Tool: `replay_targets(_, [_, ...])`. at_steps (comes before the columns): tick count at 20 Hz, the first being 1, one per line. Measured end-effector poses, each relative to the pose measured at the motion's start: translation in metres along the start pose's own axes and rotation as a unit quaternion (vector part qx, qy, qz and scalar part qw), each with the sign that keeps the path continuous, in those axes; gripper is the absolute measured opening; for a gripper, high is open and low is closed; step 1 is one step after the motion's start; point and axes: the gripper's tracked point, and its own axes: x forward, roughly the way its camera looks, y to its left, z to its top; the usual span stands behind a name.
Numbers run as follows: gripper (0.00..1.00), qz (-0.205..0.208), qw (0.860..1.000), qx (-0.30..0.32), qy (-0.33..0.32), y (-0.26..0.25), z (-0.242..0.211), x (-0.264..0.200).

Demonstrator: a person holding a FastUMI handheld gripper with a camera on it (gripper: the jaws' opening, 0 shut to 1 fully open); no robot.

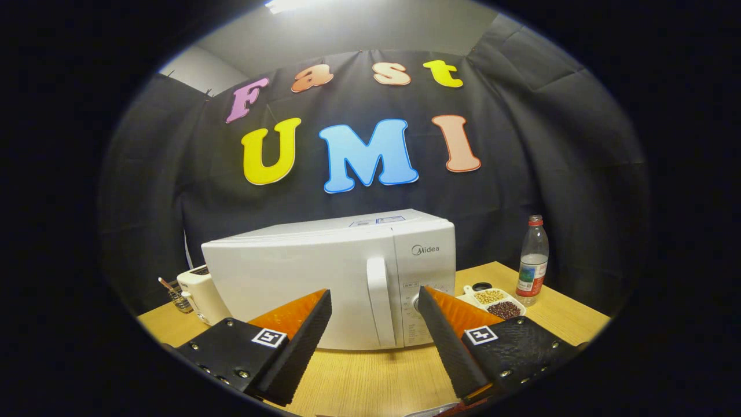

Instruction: Open the microwave, put the food inside, and close the microwave door.

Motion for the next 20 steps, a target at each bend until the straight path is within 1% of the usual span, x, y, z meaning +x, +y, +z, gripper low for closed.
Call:
replay_targets(3, [0.96,-0.009,1.0,-0.004,0.0,-0.004,-0.009,0.021])
replay_targets(6, [0.95,-0.029,0.998,-0.047,-0.02,-0.01,-0.012,0.04])
replay_targets(7, [0.8,-0.029,0.997,-0.059,-0.028,-0.01,-0.01,0.044])
replay_targets(9, [0.77,-0.018,0.997,-0.075,-0.026,-0.002,-0.015,0.055])
replay_targets(10, [0.77,-0.016,0.996,-0.081,-0.022,-0.002,-0.018,0.058])
replay_targets(11, [0.72,-0.034,0.996,-0.085,-0.013,-0.008,-0.023,0.062])
replay_targets(13, [0.39,-0.042,0.996,-0.072,-0.011,-0.009,-0.026,0.066])
replay_targets(14, [0.36,-0.049,0.997,-0.063,-0.015,-0.011,-0.024,0.065])
replay_targets(15, [0.36,-0.052,0.997,-0.059,-0.014,-0.015,-0.026,0.077])
replay_targets(16, [0.28,-0.053,0.997,-0.054,-0.014,-0.01,-0.025,0.066])
replay_targets(17, [0.28,-0.049,0.998,-0.048,-0.009,-0.008,-0.026,0.064])
replay_targets(19, [0.22,-0.029,0.999,-0.029,0.003,-0.007,-0.025,0.062])
replay_targets(20, [0.17,-0.018,1.0,-0.012,0.008,-0.007,-0.025,0.063])
